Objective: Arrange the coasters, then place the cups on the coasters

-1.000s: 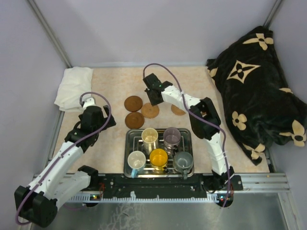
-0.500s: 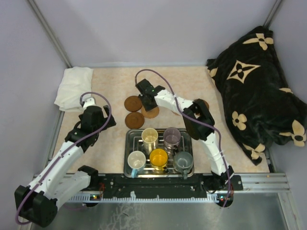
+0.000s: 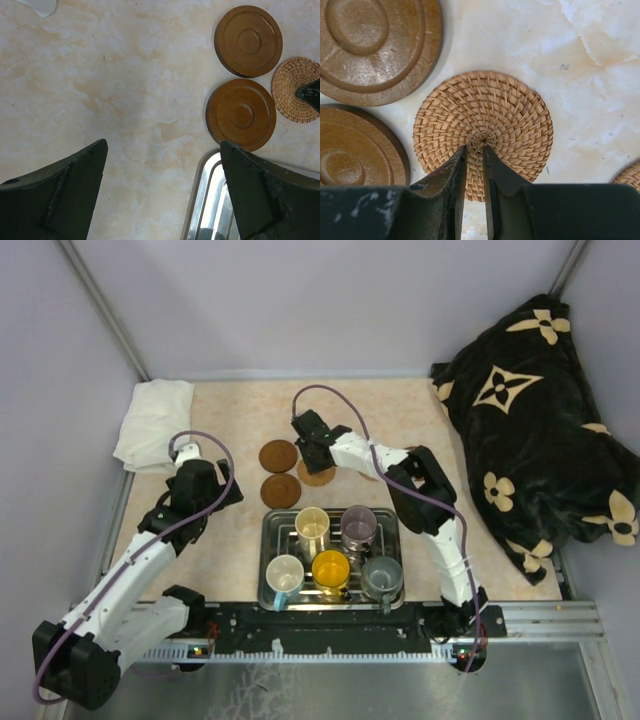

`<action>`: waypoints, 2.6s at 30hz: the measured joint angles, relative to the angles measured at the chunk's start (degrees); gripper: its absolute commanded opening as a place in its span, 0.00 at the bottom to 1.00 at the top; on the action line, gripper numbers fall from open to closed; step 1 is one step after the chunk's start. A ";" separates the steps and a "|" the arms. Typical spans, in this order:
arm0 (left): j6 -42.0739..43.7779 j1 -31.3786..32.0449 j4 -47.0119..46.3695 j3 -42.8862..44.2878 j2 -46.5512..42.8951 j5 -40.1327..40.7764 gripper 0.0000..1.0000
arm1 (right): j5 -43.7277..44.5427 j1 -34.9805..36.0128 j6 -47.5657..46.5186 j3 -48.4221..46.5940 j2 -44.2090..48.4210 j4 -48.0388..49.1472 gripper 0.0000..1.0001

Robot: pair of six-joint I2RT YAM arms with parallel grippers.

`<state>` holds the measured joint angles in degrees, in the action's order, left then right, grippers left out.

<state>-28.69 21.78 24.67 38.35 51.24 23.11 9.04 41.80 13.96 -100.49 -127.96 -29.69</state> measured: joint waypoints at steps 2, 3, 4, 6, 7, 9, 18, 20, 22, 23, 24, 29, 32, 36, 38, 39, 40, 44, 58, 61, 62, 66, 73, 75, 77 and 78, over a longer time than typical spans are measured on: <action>0.00 0.00 -0.31 0.02 0.52 -0.02 1.00 | 0.13 -0.39 0.37 1.11 0.59 0.81 0.20; 0.00 0.00 -0.35 0.02 0.81 -0.02 1.00 | 0.13 -0.68 0.66 1.53 0.87 1.05 0.20; -0.02 0.00 -0.37 0.00 0.98 -0.02 1.00 | 0.20 -0.87 0.72 1.62 0.94 1.05 0.20; -0.02 0.00 -0.50 0.02 1.27 -0.02 1.00 | 0.33 -1.31 0.87 1.84 1.07 1.16 0.20; -0.02 0.00 -0.59 0.02 1.38 -0.04 1.00 | 0.39 -1.57 1.07 1.84 1.09 1.09 0.20; -0.02 0.00 -0.72 0.00 1.46 -0.02 1.00 | 0.52 -2.10 1.27 1.84 1.11 1.03 0.20; 0.00 0.00 -0.70 0.00 1.44 -0.02 1.00 | 1.42 -3.89 2.03 1.86 1.16 0.90 0.20; 0.00 0.00 -0.70 0.02 1.42 -0.02 1.00 | 1.46 -4.09 2.19 1.81 1.16 0.81 0.20; 0.00 -0.02 -0.70 0.00 1.36 -0.02 1.00 | 1.57 -4.20 2.25 1.81 1.16 0.74 0.20; 0.00 0.00 -0.70 0.00 1.36 -0.02 1.00 | 1.70 -4.22 2.29 1.81 1.16 0.72 0.20; 0.00 0.00 -0.70 0.02 1.36 -0.02 1.00 | 1.84 -4.26 2.34 1.81 1.16 0.70 0.20; 0.00 -0.02 -0.70 0.02 1.36 -0.02 1.00 | 2.10 -4.57 2.69 1.81 1.20 0.57 0.20; 0.00 -0.02 -0.70 0.02 1.36 0.00 1.00 | 2.45 -4.85 2.78 2.25 1.44 0.79 0.20; 0.00 -0.02 -0.70 0.02 1.33 -0.02 1.00 | 2.99 -5.25 2.80 3.13 2.01 0.96 0.20; 0.00 -0.02 -0.70 0.00 1.33 -0.02 1.00 | 3.06 -5.38 2.80 3.34 2.12 0.98 0.20; -0.02 -0.02 -0.70 0.00 1.33 -0.02 1.00 | 2.99 -5.44 2.80 3.34 2.12 0.96 0.20; 0.00 0.00 -0.70 0.00 1.33 -0.02 1.00 | 2.97 -5.44 2.78 3.34 2.12 0.96 0.20; -0.02 -0.02 -0.70 0.00 1.33 -0.02 1.00 | 2.80 -5.46 2.58 3.34 2.12 0.98 0.20; 0.00 -0.02 -0.70 0.02 0.74 0.02 1.00 | 2.93 -5.07 0.79 2.84 2.08 0.31 0.22; 0.00 -0.02 -0.70 0.02 0.37 0.13 1.00 | 3.15 -5.07 0.46 2.08 1.88 -1.11 0.22; 0.00 -0.02 -0.70 0.00 0.28 0.26 1.00 | 3.19 -5.07 0.26 1.73 1.77 -1.64 0.22; 0.00 0.00 -0.70 0.00 0.26 0.48 1.00 | 3.41 -5.03 -0.52 0.66 1.66 -4.28 0.23; 0.00 0.00 -0.70 0.00 0.00 0.63 1.00 | 3.63 -4.50 -1.95 -1.88 1.46 -7.08 0.27; 0.00 0.00 -0.70 0.00 -0.11 0.68 1.00 | 3.72 -4.26 -2.25 -2.91 1.46 -7.21 0.27; 0.00 0.00 -0.70 0.02 -0.17 0.68 1.00 | 3.78 -4.02 -2.43 -3.82 1.46 -7.21 0.20; 0.00 -0.02 -0.70 0.02 -0.24 0.68 1.00 | 3.96 -3.85 -2.43 -4.28 1.46 -7.28 0.15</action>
<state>-28.69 21.76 23.97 38.37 51.00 23.79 12.99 37.95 11.53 -104.77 -126.50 -36.97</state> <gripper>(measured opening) 0.998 0.248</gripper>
